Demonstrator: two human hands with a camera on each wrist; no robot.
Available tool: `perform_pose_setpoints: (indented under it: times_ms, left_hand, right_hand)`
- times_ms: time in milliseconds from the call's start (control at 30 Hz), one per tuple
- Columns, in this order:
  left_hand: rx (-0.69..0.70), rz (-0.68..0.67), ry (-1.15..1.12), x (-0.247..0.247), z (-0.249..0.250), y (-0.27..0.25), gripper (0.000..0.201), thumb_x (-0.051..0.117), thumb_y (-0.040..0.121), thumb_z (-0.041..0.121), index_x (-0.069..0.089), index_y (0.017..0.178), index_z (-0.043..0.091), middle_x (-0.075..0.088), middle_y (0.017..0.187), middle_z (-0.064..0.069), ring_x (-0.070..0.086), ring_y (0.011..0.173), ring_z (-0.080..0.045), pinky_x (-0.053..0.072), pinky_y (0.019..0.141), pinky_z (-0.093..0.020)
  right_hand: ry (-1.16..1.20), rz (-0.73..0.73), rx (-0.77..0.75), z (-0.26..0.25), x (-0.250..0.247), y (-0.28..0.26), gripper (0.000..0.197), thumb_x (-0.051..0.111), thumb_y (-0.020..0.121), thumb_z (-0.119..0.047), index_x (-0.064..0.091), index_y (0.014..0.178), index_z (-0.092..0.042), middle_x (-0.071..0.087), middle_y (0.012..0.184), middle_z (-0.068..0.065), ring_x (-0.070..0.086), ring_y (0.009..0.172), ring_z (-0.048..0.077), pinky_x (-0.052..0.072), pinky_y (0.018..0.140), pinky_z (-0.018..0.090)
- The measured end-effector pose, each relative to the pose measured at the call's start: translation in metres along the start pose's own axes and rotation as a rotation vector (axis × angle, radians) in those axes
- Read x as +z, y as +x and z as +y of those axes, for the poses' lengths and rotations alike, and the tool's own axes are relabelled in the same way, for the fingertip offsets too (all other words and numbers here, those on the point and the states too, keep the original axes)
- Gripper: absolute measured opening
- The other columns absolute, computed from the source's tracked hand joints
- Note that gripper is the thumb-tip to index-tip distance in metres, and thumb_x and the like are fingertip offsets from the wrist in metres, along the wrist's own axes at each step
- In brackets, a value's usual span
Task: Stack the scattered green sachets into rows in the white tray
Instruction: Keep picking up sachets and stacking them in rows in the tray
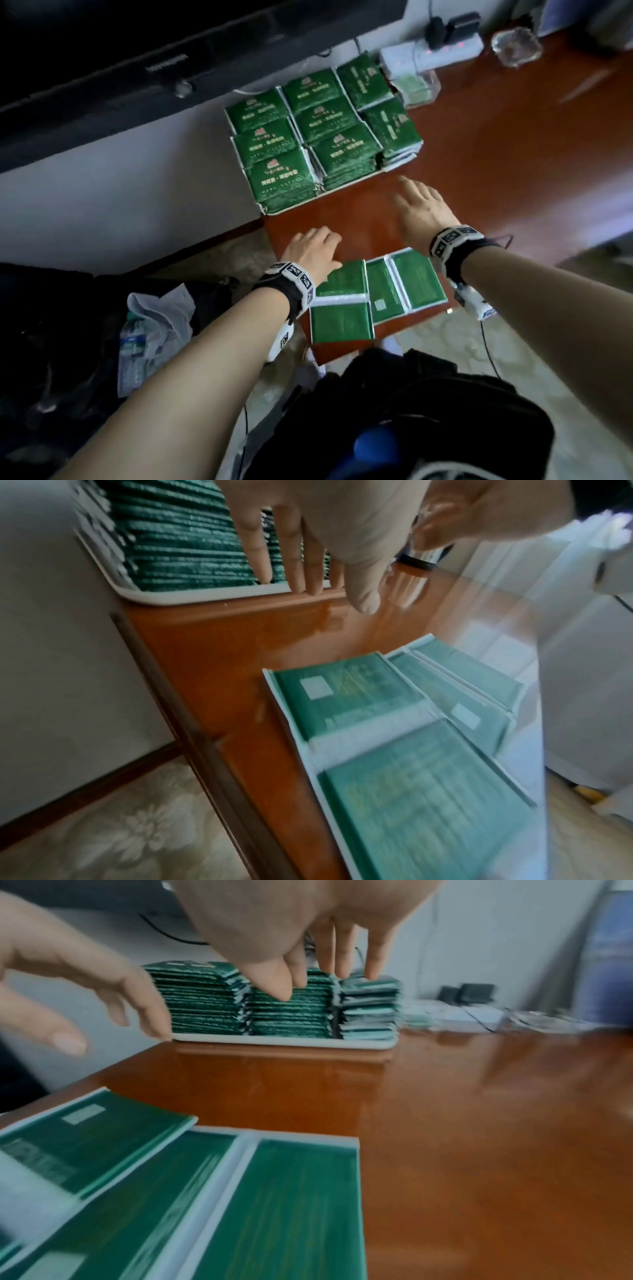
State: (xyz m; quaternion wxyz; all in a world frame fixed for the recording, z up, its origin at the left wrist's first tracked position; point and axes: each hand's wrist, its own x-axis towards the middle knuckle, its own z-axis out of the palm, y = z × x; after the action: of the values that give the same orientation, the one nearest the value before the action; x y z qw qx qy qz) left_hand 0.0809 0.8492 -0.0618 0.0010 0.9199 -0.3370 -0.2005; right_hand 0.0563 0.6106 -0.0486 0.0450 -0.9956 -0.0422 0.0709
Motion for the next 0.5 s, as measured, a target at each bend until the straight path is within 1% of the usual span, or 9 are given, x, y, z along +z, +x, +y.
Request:
perform_pose_setpoints:
  times_ms: [67, 100, 133, 167, 267, 333, 400, 500]
  left_hand:
    - [-0.013, -0.027, -0.002, 0.018, 0.000, -0.011, 0.053, 0.061, 0.092, 0.048, 0.046, 0.136, 0.022, 0.049, 0.134, 0.002, 0.047, 0.122, -0.022, 0.041, 0.096, -0.040]
    - [-0.022, -0.037, -0.002, 0.026, -0.001, -0.016, 0.054, 0.062, 0.090, 0.050, 0.047, 0.134, 0.022, 0.049, 0.132, 0.002, 0.048, 0.121, -0.022, 0.041, 0.095, -0.040]
    - [-0.030, -0.039, -0.001, 0.034, -0.002, -0.021, 0.054, 0.063, 0.089, 0.052, 0.048, 0.132, 0.023, 0.049, 0.130, 0.002, 0.048, 0.119, -0.022, 0.041, 0.094, -0.040]
    - [-0.038, -0.036, 0.003, 0.040, -0.003, -0.026, 0.054, 0.065, 0.087, 0.053, 0.049, 0.130, 0.024, 0.050, 0.128, 0.002, 0.049, 0.117, -0.022, 0.041, 0.093, -0.039]
    - [-0.058, -0.005, 0.004, 0.051, -0.004, -0.034, 0.052, 0.067, 0.085, 0.053, 0.051, 0.124, 0.023, 0.050, 0.124, 0.002, 0.050, 0.113, -0.023, 0.041, 0.092, -0.039]
    - [-0.064, 0.028, -0.012, 0.053, -0.002, -0.033, 0.053, 0.068, 0.085, 0.052, 0.051, 0.125, 0.022, 0.050, 0.126, 0.001, 0.050, 0.113, -0.023, 0.041, 0.092, -0.040]
    - [-0.076, 0.054, -0.032, 0.052, 0.000, -0.028, 0.054, 0.068, 0.085, 0.049, 0.049, 0.128, 0.022, 0.049, 0.128, 0.000, 0.049, 0.115, -0.024, 0.041, 0.093, -0.041]
    - [-0.110, 0.033, -0.044, 0.051, 0.004, -0.016, 0.059, 0.073, 0.084, 0.045, 0.047, 0.130, 0.019, 0.047, 0.129, -0.004, 0.048, 0.117, -0.027, 0.041, 0.092, -0.044]
  right_hand:
    - [0.006, -0.046, 0.152, -0.002, 0.012, -0.037, 0.048, 0.064, 0.077, -0.008, 0.058, 0.124, -0.008, 0.046, 0.136, 0.020, 0.048, 0.116, 0.039, 0.043, 0.095, 0.049]
    - [0.004, -0.083, 0.203, -0.005, 0.017, -0.054, 0.044, 0.062, 0.078, -0.008, 0.059, 0.122, -0.009, 0.046, 0.131, 0.018, 0.048, 0.112, 0.038, 0.044, 0.091, 0.048]
    - [0.000, -0.126, 0.232, -0.011, 0.022, -0.070, 0.041, 0.062, 0.080, -0.009, 0.060, 0.121, -0.010, 0.047, 0.127, 0.016, 0.047, 0.110, 0.037, 0.044, 0.089, 0.047]
    - [-0.006, -0.176, 0.239, -0.018, 0.026, -0.084, 0.040, 0.061, 0.082, -0.010, 0.060, 0.122, -0.011, 0.046, 0.127, 0.014, 0.047, 0.111, 0.036, 0.044, 0.089, 0.046]
    - [-0.016, -0.307, 0.188, -0.039, 0.038, -0.105, 0.042, 0.057, 0.090, -0.014, 0.057, 0.132, -0.016, 0.043, 0.137, 0.011, 0.045, 0.121, 0.031, 0.042, 0.097, 0.043]
    - [0.000, -0.344, 0.148, -0.051, 0.042, -0.103, 0.043, 0.059, 0.092, -0.015, 0.054, 0.135, -0.017, 0.041, 0.140, 0.010, 0.043, 0.125, 0.029, 0.043, 0.102, 0.042]
    - [0.016, -0.352, 0.101, -0.061, 0.044, -0.090, 0.045, 0.064, 0.090, -0.015, 0.053, 0.134, -0.016, 0.039, 0.138, 0.008, 0.044, 0.122, 0.028, 0.045, 0.101, 0.043]
    - [0.029, -0.394, 0.055, -0.073, 0.043, -0.060, 0.059, 0.073, 0.083, -0.013, 0.046, 0.136, -0.018, 0.037, 0.133, 0.008, 0.044, 0.118, 0.029, 0.047, 0.098, 0.045]
